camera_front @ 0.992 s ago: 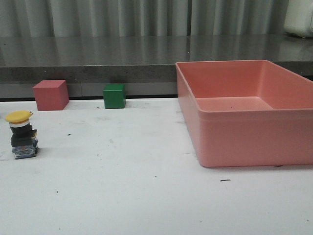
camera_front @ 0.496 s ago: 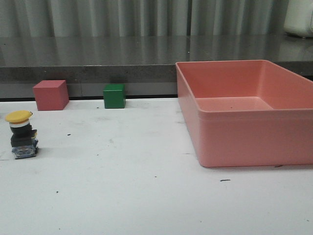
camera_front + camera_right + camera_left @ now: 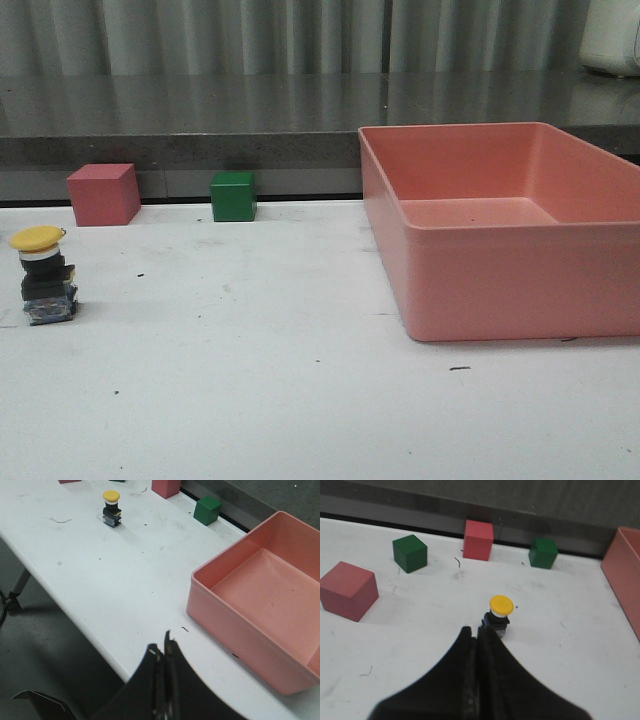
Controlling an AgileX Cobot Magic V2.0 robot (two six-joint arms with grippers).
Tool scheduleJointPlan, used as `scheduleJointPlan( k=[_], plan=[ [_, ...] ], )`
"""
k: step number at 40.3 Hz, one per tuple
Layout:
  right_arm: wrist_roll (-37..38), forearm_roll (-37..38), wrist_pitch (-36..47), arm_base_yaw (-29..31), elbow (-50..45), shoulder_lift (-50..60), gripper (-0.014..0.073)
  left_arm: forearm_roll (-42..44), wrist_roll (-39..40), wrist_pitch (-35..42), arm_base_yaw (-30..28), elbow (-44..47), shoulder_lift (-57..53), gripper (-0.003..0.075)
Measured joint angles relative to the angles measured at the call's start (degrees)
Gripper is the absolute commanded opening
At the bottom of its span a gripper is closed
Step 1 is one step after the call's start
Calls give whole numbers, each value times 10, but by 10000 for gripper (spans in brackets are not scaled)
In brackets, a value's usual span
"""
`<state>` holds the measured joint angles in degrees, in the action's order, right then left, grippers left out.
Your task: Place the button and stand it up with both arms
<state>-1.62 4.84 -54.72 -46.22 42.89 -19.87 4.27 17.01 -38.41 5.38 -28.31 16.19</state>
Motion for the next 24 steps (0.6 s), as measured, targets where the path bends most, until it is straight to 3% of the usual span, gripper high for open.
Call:
scheduleJointPlan(
  k=[6, 15, 24],
  plan=[
    [0, 0, 0, 0, 0, 0, -68, -25, 0, 114, -51, 117, -76, -20],
    [0, 0, 0, 0, 0, 0, -68, -25, 0, 288, -69, 261, -149, -20],
    [0, 0, 0, 0, 0, 0, -68, -17, 0, 338, -80, 288, -163, -20]
  ],
)
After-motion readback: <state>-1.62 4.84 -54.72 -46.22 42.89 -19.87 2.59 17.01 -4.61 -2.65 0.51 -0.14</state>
